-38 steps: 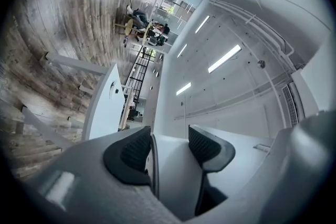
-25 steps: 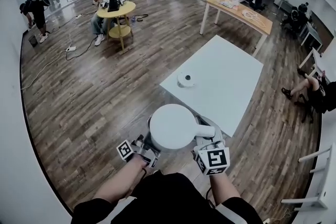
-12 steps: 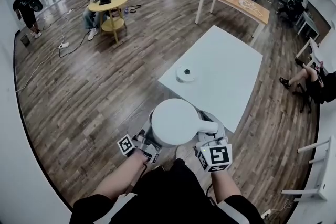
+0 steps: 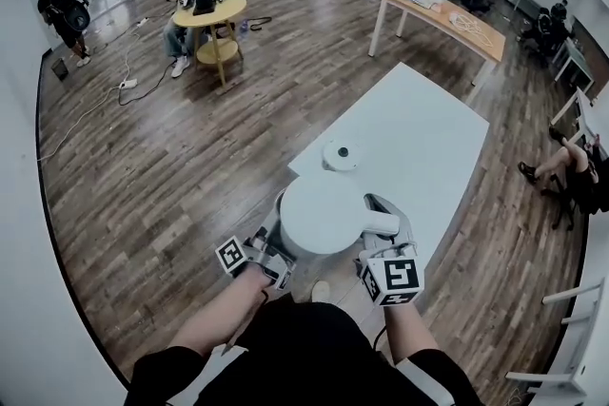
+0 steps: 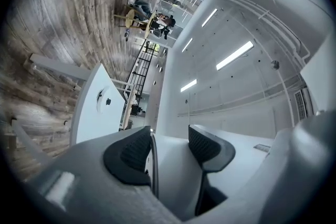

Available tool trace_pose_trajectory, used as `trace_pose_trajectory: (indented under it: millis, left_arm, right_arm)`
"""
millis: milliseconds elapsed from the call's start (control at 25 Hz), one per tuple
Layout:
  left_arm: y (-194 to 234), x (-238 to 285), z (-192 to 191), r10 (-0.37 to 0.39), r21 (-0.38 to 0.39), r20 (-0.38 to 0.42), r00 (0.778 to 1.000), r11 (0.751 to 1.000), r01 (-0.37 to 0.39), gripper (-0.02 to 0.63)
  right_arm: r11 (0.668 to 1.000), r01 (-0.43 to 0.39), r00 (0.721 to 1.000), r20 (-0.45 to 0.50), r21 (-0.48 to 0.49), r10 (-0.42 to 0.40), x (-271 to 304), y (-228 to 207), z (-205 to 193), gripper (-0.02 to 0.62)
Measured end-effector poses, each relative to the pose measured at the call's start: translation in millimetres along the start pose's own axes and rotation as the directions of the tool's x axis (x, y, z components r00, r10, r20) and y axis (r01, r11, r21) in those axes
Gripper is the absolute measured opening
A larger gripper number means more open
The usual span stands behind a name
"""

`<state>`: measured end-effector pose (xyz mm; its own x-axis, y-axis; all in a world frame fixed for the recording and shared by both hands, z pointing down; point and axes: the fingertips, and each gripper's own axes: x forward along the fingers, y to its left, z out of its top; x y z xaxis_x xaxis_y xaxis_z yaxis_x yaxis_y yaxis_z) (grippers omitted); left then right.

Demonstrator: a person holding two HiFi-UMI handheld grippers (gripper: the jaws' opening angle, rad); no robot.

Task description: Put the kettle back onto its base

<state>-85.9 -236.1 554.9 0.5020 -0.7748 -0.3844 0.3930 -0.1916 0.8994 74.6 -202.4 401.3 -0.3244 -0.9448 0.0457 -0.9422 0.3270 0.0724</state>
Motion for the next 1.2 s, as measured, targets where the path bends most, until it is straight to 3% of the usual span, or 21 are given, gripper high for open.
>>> trace_pose_trajectory:
  millis: [760,1200]
  left_arm:
    - [60,73,-10,0.029,0.015,0.064,0.998,0.999,-0.030,0.219]
    - [87,94,2,0.082,-0.007,0.065,0.995,0.997,-0.081,0.219]
  right_arm:
    - [0.997,-0.073,0.997,0.020,0.005,0.073,53,-88,-22,0.006]
    - [0.998,-0.043,0.999,-0.004,0.037,0.043,82,-113,-41,0.006]
